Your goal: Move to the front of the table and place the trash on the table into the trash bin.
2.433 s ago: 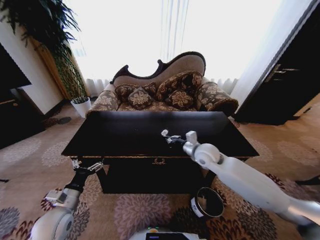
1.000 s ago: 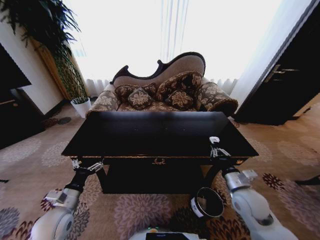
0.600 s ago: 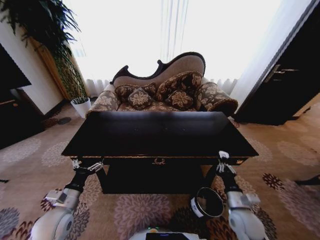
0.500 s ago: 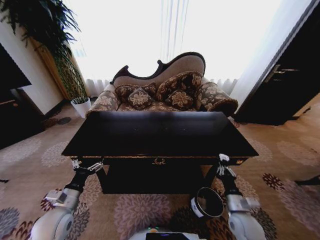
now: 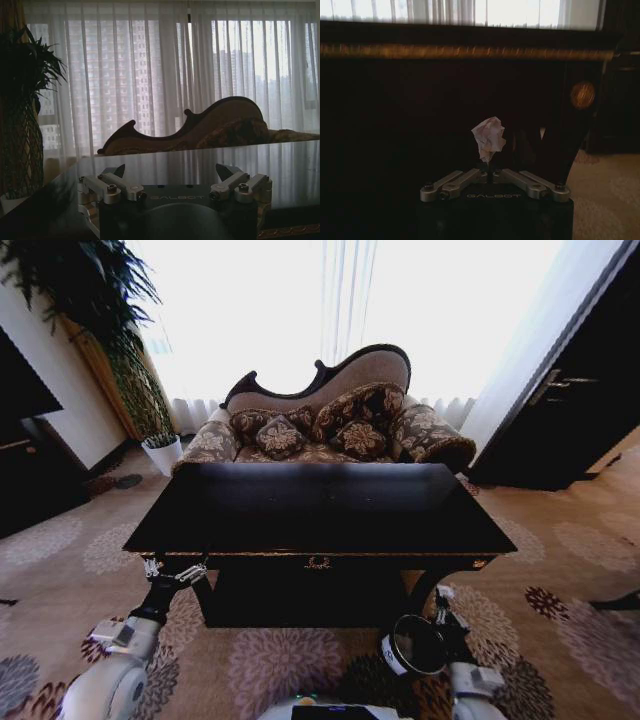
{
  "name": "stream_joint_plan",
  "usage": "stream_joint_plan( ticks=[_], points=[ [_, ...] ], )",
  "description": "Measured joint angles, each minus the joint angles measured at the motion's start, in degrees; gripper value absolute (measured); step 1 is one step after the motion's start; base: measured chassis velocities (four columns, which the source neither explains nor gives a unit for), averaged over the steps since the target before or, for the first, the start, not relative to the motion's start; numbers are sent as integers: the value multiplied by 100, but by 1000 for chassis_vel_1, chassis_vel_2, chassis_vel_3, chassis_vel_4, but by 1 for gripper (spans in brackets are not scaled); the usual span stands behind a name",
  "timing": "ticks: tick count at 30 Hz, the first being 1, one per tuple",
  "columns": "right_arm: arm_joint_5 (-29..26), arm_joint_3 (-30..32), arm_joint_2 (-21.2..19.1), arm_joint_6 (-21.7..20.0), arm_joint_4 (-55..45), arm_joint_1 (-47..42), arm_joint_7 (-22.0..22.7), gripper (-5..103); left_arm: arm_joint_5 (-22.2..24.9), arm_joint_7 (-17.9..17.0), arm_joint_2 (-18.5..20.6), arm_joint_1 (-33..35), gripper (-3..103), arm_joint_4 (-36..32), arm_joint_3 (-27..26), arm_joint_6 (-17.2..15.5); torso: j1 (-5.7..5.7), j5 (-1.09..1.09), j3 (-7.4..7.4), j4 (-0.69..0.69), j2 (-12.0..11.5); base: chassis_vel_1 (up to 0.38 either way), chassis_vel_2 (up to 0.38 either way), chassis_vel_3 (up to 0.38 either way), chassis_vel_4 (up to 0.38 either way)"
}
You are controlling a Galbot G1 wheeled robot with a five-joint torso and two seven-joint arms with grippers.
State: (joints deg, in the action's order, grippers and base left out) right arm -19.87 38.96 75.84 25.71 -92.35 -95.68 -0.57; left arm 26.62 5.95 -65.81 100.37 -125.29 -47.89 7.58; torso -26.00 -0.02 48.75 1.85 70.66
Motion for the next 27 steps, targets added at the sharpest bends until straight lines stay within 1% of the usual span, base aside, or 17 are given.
stream_joint_plan(
  ticks=[4,5,6,10,12,15,16,19,23,25,27],
  points=[
    [347,-268,-133,-49,698,327,132,0,0,0,0,0,100,0,0,0,0,1,0,1,0,0,0,0,0],
    [396,-396,-197,-193,939,455,209,0,0,0,0,0,100,0,0,0,0,2,0,0,0,0,0,0,0],
    [396,-396,-197,-193,939,455,209,0,0,0,0,0,100,0,0,0,0,2,0,0,0,0,0,0,0],
    [364,-625,-384,-751,1433,832,330,0,0,0,0,0,100,0,0,0,0,0,0,1,0,0,0,0,0],
    [365,-650,-414,-808,1506,893,337,0,0,0,0,0,100,0,0,0,0,1,0,1,0,0,0,0,0],
    [321,-778,-611,-1153,1928,1156,378,0,0,0,0,0,100,0,0,0,-1,1,0,0,0,0,0,0,0],
    [321,-778,-611,-1153,1928,1156,378,0,0,0,0,0,100,0,0,0,-1,1,0,0,0,0,0,0,0],
    [298,-870,-773,-1359,2329,1354,401,0,0,0,0,0,100,0,0,0,0,1,0,0,0,0,0,0,0],
    [242,-966,-931,-1504,2706,1515,438,0,0,0,0,0,100,0,0,0,0,2,0,1,0,0,0,0,0],
    [81,-1043,-1077,-1731,2904,1616,443,0,0,0,0,0,100,0,0,0,-1,1,1,1,0,0,0,0,0],
    [61,-1063,-1116,-1806,2955,1656,444,0,0,0,0,0,100,0,0,0,-1,1,0,1,0,0,0,0,0]
  ],
)
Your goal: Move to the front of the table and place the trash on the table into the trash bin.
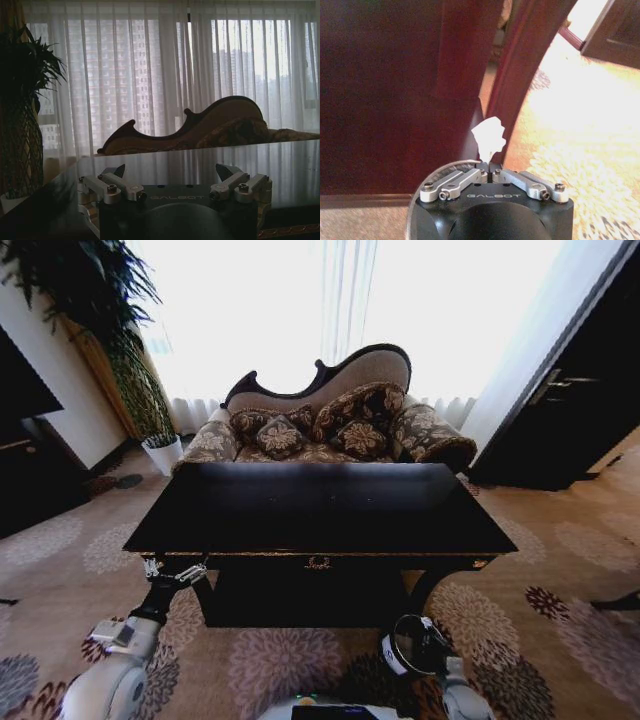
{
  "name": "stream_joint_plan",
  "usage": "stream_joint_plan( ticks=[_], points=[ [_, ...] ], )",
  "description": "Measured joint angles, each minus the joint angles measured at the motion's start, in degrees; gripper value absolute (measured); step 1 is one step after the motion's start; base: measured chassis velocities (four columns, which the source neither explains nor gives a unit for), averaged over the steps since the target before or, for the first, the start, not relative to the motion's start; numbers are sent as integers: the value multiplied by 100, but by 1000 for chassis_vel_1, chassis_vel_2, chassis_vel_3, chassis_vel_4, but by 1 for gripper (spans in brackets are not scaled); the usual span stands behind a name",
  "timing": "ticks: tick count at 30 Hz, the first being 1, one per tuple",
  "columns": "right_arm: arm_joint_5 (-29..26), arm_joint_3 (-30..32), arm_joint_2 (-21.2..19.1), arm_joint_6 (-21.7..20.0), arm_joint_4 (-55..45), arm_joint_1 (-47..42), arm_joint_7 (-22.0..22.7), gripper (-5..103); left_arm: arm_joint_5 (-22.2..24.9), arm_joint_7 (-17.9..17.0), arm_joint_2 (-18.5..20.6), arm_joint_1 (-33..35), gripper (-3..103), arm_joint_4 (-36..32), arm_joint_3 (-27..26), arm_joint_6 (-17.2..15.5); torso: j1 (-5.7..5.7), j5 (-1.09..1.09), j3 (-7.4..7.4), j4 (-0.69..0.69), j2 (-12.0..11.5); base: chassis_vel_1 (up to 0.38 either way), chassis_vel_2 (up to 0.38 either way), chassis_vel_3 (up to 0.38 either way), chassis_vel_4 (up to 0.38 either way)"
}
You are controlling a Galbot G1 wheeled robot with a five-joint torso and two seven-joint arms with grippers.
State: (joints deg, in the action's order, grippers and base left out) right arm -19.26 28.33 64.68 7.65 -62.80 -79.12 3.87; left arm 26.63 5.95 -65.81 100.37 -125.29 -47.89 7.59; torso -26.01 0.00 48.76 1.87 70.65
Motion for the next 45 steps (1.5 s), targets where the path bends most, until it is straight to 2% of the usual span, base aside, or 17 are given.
stream_joint_plan(
  ticks=[4,6,8,17,20,21,24,26,29,30,33,36,38,39,42,44,45],
  points=[
    [4,-81,-161,-439,67,126,10,0,0,0,0,0,100,0,0,0,0,-1,0,0,0,0,0,0,0],
    [5,-88,-169,-468,67,134,10,0,0,0,0,0,100,0,0,0,0,-1,0,0,0,0,0,0,0],
    [31,-158,-220,-670,80,211,16,0,0,0,0,0,100,0,0,0,0,-1,0,-1,0,0,0,0,0],
    [74,-284,-113,-813,174,351,104,-3,0,0,0,0,100,0,0,0,0,-1,0,-1,0,0,0,0,0],
    [14,-314,-76,-813,186,371,111,13,0,0,0,0,100,0,0,0,0,-1,0,-1,0,0,0,0,0],
    [14,-314,-76,-813,186,371,111,13,0,0,0,0,100,0,0,0,0,-1,0,-1,0,0,0,0,0],
    [9,-321,-67,-813,187,378,111,29,0,0,0,0,100,0,0,0,0,-1,0,-1,0,0,0,0,0],
    [8,-323,-67,-814,187,379,109,29,0,0,0,0,100,0,0,0,0,-1,0,-1,0,0,0,0,0],
    [7,-327,-66,-814,201,381,93,45,0,0,0,0,100,0,0,0,0,-1,0,-1,0,0,0,0,0],
    [7,-327,-66,-814,201,381,93,45,0,0,0,0,100,0,0,0,0,-1,0,-1,0,0,0,0,0],
    [9,-331,-34,-814,204,385,88,62,0,0,0,0,100,0,0,0,0,-1,0,-1,0,0,0,0,0],
    [10,-331,-16,-814,183,376,87,68,0,0,0,0,100,0,0,0,0,-1,0,-1,0,0,0,0,0],
    [9,-327,7,-804,134,345,77,79,0,0,0,0,100,0,0,0,0,-1,0,-1,0,0,0,0,0],
    [9,-327,7,-804,134,345,77,79,0,0,0,0,100,0,0,0,0,-1,0,-1,0,0,0,0,0],
    [-35,-296,21,-716,62,276,19,94,0,0,0,0,100,0,0,0,0,-1,0,-1,0,0,0,0,0],
    [-40,-285,25,-689,37,256,10,94,0,0,0,0,100,0,0,0,0,-1,0,-1,0,0,0,0,0],
    [-45,-271,31,-664,2,234,5,98,0,0,0,0,100,0,0,0,0,-1,0,-1,0,0,0,0,0]
  ],
)
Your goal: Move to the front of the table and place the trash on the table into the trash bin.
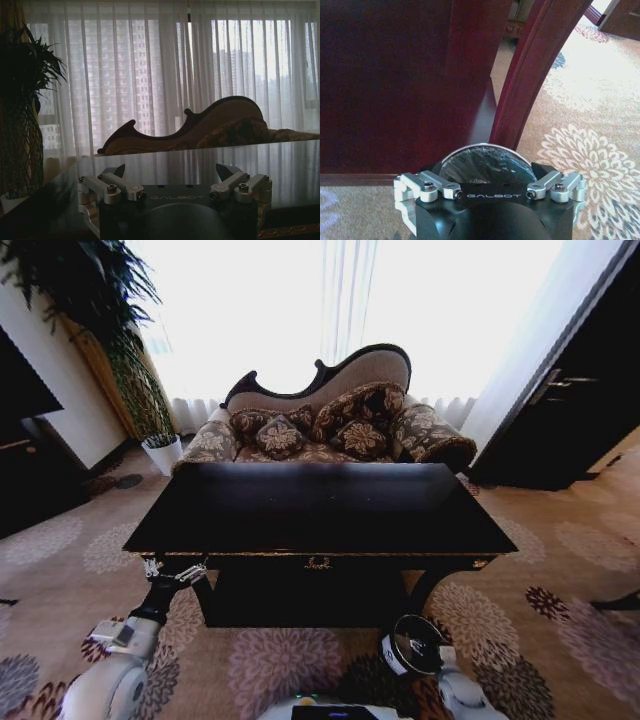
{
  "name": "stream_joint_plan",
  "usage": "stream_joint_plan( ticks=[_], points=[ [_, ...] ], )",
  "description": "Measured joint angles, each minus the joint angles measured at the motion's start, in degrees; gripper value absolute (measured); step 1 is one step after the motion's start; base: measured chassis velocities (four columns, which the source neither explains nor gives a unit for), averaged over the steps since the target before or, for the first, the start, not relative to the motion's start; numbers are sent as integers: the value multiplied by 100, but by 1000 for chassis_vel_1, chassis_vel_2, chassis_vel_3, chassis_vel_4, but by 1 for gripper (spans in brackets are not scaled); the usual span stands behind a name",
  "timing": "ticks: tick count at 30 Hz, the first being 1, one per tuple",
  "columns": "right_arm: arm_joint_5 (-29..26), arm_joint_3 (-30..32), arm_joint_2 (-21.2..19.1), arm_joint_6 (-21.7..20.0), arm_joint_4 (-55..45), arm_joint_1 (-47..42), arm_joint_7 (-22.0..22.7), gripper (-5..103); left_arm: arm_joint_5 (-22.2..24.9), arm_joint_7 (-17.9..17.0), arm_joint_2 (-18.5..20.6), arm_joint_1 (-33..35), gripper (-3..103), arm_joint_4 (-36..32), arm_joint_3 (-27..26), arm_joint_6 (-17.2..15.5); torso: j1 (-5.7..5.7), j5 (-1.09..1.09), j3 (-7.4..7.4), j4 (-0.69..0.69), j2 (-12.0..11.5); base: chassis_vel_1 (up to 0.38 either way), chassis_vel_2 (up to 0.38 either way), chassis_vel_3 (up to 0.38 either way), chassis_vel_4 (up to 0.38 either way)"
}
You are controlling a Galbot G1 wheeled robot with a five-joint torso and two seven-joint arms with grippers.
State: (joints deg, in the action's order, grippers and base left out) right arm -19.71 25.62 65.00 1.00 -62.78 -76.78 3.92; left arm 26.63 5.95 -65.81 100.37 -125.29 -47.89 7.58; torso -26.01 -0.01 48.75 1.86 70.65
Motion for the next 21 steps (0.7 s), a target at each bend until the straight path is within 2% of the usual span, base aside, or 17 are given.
stream_joint_plan(
  ticks=[3,8,11,14,19,21],
  points=[
    [24,96,106,213,-204,-122,-41,100,0,0,0,0,100,0,0,0,0,-2,0,0,0,0,0,0,0],
    [378,355,625,1219,-779,-651,-251,100,0,0,0,0,100,0,0,0,0,1,0,0,0,0,0,0,0],
    [397,438,749,1536,-910,-840,-395,100,0,0,1,0,100,0,0,0,0,0,0,0,0,0,0,0,0],
    [279,625,948,2220,-1183,-1187,-739,100,0,0,0,0,100,0,0,0,0,0,0,0,0,0,0,0,0],
    [152,834,1096,2633,-1610,-1548,-906,100,0,0,0,0,100,0,0,0,0,-1,-1,0,0,0,0,0,0],
    [145,911,1139,2681,-1755,-1634,-912,100,0,0,0,0,100,0,0,0,1,-1,-1,0,0,0,0,0,0]
  ],
)
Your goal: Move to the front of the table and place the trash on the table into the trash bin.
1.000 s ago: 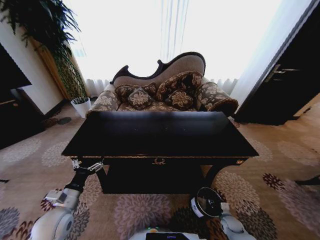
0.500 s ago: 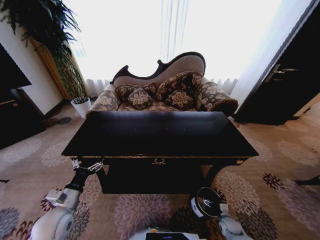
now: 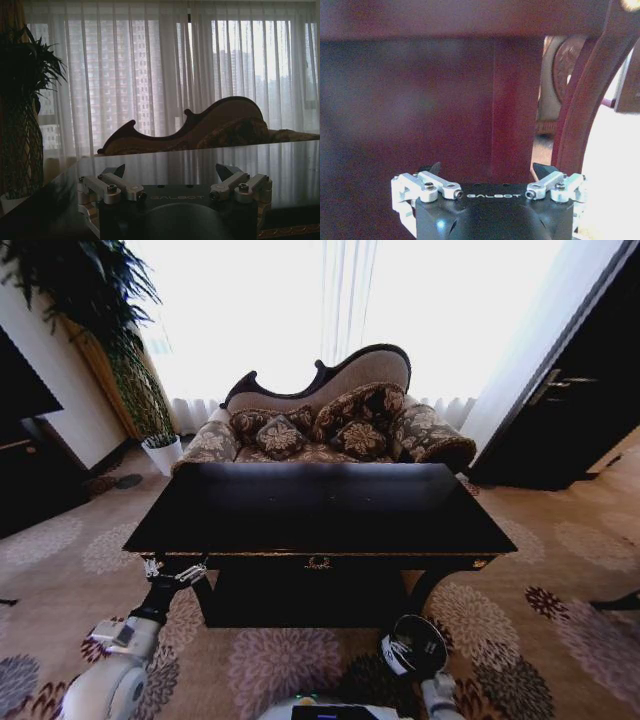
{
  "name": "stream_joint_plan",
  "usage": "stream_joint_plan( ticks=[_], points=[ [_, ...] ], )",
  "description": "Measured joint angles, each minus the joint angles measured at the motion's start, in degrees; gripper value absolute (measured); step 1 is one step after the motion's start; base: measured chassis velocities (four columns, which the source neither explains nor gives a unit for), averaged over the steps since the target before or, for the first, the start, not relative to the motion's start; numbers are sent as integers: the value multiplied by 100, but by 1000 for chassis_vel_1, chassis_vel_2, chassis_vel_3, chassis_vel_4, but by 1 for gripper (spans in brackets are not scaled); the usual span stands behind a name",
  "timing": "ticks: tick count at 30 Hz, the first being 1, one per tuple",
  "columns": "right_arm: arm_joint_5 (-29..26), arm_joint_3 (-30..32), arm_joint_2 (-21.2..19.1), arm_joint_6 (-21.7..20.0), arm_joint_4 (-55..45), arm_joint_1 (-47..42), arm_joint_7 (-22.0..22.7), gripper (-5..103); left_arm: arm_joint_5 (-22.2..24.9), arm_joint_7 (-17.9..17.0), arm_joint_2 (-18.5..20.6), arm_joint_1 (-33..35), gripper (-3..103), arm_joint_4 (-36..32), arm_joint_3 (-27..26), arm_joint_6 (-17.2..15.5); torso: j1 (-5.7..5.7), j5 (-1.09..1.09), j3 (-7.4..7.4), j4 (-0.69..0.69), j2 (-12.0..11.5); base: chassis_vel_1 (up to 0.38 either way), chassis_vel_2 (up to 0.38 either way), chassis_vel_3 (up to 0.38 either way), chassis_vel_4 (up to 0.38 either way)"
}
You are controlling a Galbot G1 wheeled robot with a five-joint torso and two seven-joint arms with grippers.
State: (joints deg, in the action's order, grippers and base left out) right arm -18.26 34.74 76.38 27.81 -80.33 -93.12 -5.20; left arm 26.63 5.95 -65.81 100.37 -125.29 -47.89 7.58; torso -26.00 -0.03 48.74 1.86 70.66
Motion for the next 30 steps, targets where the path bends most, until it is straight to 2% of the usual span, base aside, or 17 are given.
stream_joint_plan(
  ticks=[18,27,30],
  points=[
    [-823,1108,437,-135,-2579,-1247,25,100,0,0,0,0,100,0,0,0,0,1,0,0,0,0,0,0,0],
    [-1260,1384,285,-82,-3043,-1263,-390,100,0,0,0,0,100,0,0,0,0,2,1,0,0,0,0,0,0],
    [-1345,1478,218,-135,-3265,-1187,-356,100,0,0,0,0,100,0,0,0,0,2,0,0,0,0,0,0,0]
  ],
)
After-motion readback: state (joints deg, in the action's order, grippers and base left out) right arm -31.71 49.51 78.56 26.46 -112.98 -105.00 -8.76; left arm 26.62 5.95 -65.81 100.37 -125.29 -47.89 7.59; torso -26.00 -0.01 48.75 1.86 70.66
